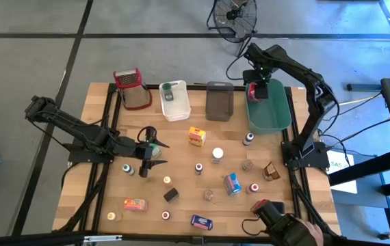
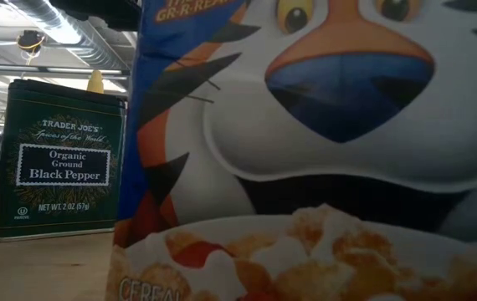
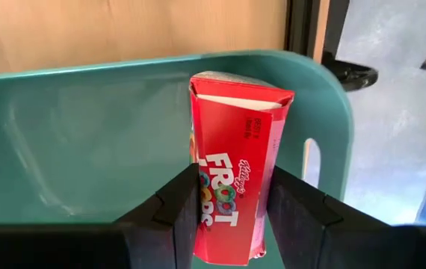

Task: Pick & Place Kitchen Items
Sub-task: Put the red cereal box into the green bin

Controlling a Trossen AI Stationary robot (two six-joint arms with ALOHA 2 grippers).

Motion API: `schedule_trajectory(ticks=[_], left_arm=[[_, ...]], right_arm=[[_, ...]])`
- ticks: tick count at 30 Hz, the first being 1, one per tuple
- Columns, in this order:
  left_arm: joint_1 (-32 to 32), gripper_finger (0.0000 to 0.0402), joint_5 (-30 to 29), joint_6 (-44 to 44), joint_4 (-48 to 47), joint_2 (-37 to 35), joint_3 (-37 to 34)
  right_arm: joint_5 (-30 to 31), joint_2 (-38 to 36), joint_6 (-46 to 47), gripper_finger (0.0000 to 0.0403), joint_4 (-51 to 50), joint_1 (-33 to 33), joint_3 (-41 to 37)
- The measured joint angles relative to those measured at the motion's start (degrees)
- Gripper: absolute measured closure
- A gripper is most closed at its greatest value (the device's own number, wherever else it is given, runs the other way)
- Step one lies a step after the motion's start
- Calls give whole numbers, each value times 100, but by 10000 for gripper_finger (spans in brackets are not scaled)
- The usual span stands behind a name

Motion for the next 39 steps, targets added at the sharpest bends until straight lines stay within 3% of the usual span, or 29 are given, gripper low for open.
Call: schedule_trajectory(ticks=[13, 39], left_arm=[[463, 148, 571, -24, 2, 0, 0], [632, 148, 579, -26, 92, 0, 0]], right_arm=[[-280, 2, -15, 259, 63, -119, 0], [-470, 2, 26, 255, 197, -186, 0]])
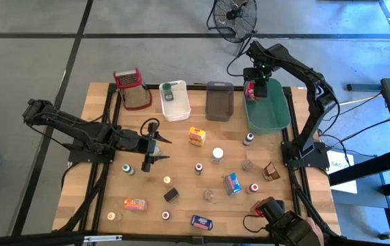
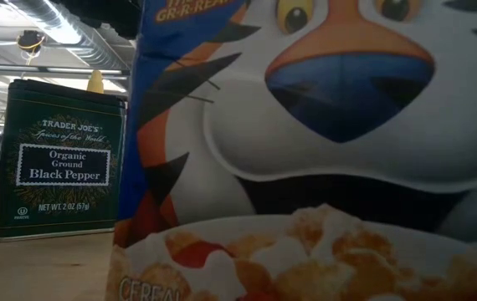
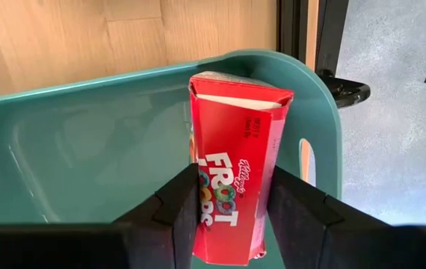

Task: Pick & Place Kitchen Items
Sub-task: Put the red cereal box into the green bin

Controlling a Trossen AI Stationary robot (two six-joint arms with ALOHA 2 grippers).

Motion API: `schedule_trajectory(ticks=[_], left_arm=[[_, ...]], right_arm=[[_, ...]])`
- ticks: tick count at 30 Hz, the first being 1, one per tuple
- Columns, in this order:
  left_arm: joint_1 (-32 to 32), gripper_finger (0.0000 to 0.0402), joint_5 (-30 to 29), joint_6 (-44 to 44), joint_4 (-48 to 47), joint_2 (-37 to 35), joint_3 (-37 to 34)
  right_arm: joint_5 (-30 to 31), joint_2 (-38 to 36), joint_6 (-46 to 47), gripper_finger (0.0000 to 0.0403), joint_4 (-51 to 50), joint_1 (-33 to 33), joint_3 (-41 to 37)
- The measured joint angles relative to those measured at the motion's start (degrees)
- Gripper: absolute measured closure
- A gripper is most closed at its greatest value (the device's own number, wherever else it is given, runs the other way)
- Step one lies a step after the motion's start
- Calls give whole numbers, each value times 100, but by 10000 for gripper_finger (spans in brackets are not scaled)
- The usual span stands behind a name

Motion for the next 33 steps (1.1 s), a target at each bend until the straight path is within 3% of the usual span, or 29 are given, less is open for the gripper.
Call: schedule_trajectory(ticks=[33], left_arm=[[0, 148, 0, -2, -2, 0, 0]], right_arm=[[3, -2, 214, 235, 144, -66, -99]])
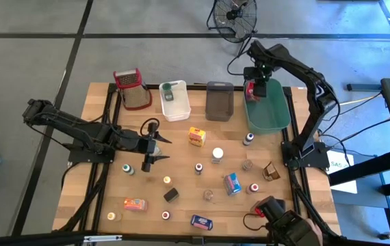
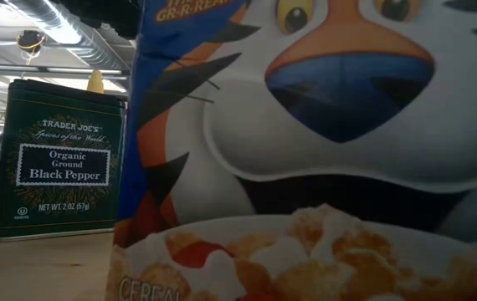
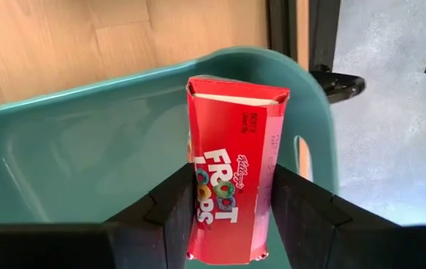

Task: Pick & Place Kitchen Items
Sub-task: Put the red cereal box into the green bin

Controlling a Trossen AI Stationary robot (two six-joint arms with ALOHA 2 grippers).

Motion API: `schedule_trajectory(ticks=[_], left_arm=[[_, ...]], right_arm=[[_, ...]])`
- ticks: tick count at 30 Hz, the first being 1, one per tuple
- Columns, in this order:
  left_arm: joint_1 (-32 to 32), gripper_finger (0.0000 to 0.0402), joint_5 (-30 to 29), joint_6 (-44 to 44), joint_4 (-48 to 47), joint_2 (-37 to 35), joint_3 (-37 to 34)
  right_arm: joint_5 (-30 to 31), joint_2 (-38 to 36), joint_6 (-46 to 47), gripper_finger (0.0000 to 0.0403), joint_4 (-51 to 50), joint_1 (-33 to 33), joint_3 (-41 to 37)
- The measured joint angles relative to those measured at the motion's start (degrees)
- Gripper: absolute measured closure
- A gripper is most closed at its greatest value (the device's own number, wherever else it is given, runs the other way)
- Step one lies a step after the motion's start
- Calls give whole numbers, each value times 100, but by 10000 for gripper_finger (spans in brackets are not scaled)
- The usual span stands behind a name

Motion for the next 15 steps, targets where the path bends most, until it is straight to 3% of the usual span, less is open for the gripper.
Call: schedule_trajectory(ticks=[15], left_arm=[[-2, 148, 0, -2, -2, 0, 0]], right_arm=[[17, 0, -138, 235, 157, 14, -196]])
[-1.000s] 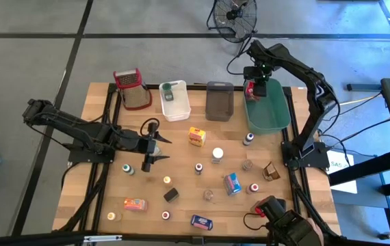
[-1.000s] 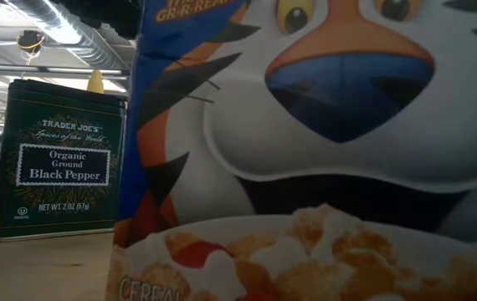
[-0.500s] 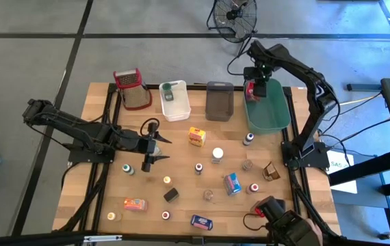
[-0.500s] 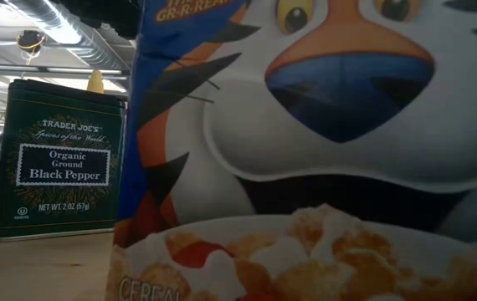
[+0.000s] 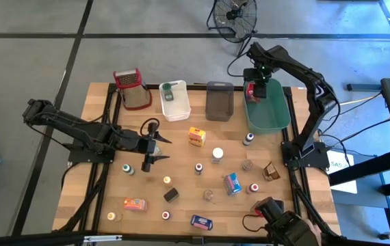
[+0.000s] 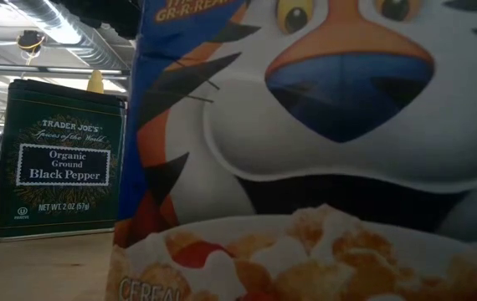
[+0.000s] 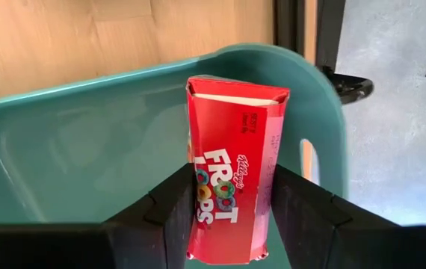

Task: Pick & Place Kitchen Items
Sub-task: Put the red cereal box into the green bin

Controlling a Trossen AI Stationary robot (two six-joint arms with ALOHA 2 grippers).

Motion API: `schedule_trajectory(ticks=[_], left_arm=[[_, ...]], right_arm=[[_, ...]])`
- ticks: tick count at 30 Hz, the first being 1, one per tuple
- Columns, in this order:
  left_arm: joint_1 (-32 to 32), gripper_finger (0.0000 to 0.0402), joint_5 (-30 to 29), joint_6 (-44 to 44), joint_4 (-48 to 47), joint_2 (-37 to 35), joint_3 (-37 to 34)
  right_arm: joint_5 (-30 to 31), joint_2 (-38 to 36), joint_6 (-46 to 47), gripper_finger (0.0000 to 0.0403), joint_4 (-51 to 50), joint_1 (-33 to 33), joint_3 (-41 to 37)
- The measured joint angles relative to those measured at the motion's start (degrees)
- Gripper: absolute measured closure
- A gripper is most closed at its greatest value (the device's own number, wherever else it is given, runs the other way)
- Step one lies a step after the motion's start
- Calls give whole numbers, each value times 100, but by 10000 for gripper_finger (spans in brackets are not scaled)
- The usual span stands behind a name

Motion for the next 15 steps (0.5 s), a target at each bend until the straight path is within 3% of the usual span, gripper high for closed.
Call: schedule_trajectory(ticks=[15], left_arm=[[1, 148, 0, 59, 0, 0, 0]], right_arm=[[149, 0, -162, 235, 283, 67, -179]])
